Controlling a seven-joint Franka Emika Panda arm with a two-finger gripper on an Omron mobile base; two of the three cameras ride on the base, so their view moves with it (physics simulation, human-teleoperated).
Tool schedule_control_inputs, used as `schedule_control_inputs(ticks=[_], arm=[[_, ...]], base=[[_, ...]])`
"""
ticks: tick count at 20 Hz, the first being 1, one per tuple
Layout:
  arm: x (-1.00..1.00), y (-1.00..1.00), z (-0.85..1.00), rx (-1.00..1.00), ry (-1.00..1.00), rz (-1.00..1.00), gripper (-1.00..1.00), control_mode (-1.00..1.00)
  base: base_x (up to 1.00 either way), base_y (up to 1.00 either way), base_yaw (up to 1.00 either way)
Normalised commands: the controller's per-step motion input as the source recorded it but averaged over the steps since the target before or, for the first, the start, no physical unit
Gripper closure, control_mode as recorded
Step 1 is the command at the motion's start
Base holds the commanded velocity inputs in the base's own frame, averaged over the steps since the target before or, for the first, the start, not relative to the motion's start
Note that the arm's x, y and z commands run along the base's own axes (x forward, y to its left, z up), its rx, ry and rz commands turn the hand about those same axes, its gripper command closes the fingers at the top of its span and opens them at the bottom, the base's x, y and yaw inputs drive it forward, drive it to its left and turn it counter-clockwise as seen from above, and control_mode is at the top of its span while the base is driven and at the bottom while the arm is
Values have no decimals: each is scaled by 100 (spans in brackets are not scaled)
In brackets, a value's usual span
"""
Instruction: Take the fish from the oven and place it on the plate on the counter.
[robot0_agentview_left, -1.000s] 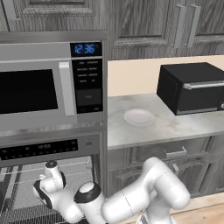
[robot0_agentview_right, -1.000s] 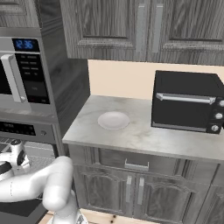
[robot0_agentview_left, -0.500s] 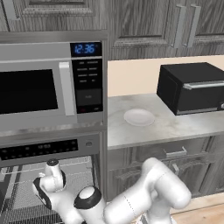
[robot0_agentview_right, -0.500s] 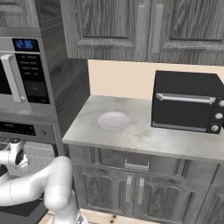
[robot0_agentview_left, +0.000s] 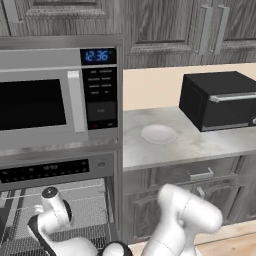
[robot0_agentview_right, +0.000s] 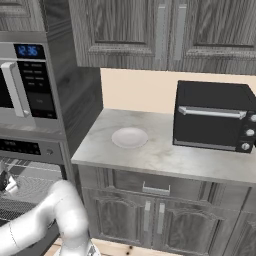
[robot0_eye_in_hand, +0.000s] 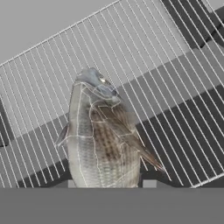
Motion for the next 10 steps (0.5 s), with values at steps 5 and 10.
schedule_control_inputs(ticks=[5,10], arm=[[-85,-31,100,-3,-13,26,100,-100],[-78,-56,100,0,-8,24,100,-100]], base=[[0,0,0],[0,0,0]])
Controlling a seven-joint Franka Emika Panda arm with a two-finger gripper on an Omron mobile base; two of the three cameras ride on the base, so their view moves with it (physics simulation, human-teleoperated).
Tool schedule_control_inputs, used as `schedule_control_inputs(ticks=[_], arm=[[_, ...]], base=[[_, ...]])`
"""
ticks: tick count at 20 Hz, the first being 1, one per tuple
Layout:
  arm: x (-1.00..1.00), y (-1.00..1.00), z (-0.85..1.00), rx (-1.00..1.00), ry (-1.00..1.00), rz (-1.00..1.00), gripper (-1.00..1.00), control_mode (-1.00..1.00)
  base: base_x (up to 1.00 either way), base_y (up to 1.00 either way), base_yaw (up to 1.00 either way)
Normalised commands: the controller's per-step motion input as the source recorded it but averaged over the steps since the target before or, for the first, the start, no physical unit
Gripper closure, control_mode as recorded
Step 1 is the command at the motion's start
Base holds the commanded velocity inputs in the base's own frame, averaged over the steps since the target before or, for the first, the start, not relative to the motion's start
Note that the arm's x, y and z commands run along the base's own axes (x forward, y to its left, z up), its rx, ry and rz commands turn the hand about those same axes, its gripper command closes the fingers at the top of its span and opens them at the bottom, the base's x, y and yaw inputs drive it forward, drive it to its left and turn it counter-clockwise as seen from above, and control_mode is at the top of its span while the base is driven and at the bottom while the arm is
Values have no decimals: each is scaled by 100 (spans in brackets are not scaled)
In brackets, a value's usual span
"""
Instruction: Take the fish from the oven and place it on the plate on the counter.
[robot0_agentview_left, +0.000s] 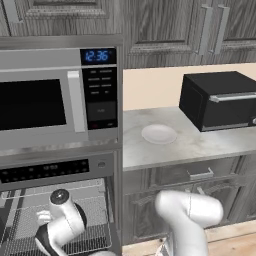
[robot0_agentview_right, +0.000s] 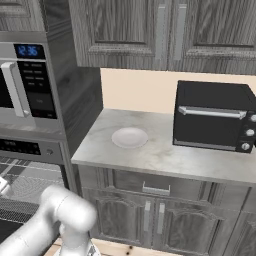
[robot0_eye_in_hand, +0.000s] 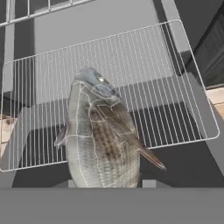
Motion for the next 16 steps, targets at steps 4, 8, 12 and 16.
schedule_control_inputs(ticks=[4,8,12,16], arm=[[-71,-64,100,0,-3,24,100,-100],[-47,-72,100,0,-2,25,100,-100],[-21,-71,100,0,0,24,100,-100],[-10,-83,100,0,-1,18,100,-100]], base=[[0,0,0],[0,0,0],[0,0,0],[0,0,0]])
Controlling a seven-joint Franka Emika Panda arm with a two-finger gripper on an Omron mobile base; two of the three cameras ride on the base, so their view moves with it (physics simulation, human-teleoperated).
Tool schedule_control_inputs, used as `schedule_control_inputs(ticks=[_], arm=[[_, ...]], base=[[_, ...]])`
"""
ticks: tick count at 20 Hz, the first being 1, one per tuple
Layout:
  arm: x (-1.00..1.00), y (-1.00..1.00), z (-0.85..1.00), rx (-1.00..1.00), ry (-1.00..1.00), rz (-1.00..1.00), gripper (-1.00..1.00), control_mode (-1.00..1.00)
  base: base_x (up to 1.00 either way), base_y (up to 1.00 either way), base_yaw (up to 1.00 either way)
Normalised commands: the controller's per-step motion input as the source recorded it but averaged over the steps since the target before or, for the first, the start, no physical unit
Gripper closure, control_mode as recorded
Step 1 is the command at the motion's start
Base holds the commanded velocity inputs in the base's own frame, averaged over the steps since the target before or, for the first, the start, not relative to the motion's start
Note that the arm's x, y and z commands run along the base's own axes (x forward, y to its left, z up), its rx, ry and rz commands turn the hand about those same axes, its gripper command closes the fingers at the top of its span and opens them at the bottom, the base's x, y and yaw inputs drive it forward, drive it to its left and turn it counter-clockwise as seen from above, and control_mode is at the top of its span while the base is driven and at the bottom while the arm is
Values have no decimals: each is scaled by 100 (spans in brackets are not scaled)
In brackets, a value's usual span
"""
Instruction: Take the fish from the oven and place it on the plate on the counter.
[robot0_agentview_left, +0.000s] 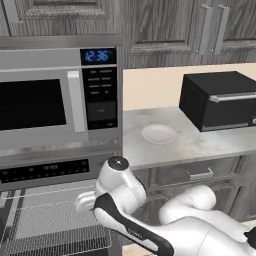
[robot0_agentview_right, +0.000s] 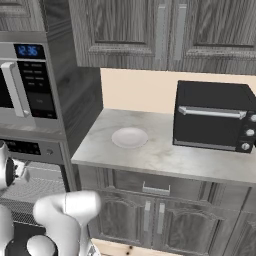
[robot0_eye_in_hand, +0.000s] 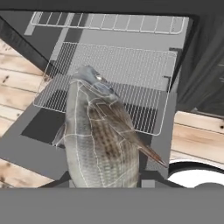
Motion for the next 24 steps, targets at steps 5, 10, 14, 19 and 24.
schedule_control_inputs(ticks=[5,10,14,19,24], arm=[[-1,-86,100,0,-2,14,100,-100],[0,-89,100,0,-4,8,100,-100],[0,-100,88,0,-10,0,100,-100],[5,-100,68,1,-11,0,100,-100],[33,-100,45,0,-7,0,100,-100]], base=[[0,0,0],[0,0,0],[0,0,0],[0,0,0],[0,0,0]])
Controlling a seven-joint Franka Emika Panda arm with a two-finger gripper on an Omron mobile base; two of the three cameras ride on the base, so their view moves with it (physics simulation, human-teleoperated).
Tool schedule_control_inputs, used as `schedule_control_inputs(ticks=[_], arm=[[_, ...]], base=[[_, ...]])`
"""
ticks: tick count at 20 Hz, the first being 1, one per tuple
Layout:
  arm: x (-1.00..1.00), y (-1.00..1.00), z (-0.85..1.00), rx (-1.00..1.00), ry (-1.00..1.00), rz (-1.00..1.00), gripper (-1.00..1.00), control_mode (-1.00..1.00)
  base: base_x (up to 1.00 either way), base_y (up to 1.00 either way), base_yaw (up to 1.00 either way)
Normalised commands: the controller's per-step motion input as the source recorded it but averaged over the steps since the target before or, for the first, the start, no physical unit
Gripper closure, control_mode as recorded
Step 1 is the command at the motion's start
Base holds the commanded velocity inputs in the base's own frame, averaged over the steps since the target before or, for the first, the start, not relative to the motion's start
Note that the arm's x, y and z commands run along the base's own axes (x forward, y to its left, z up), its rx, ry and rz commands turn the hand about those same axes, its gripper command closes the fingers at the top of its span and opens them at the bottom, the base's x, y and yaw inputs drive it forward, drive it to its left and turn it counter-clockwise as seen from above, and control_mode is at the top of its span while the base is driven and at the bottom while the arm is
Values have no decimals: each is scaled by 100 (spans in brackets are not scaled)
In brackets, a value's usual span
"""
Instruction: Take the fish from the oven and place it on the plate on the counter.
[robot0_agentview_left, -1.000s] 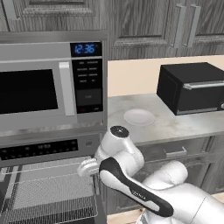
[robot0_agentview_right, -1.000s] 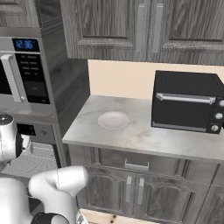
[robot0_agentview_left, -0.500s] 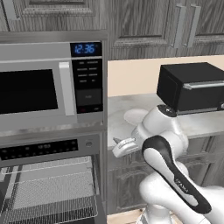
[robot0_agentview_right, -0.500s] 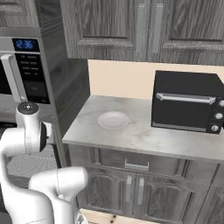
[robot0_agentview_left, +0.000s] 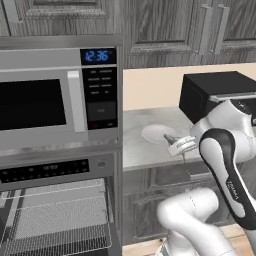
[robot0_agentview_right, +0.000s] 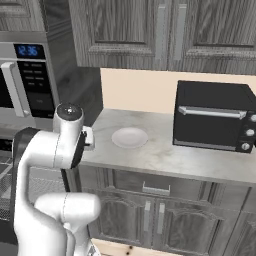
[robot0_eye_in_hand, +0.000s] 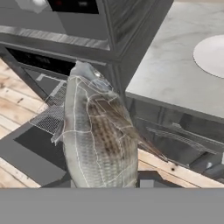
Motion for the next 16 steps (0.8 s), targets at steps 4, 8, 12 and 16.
schedule_control_inputs(ticks=[4,8,12,16], arm=[[56,-100,17,0,-1,0,100,-100],[82,-70,0,-3,5,0,100,-100],[100,-25,-4,-16,18,0,100,-100],[100,0,-29,-23,22,0,100,-100]], base=[[0,0,0],[0,0,0],[0,0,0],[0,0,0]])
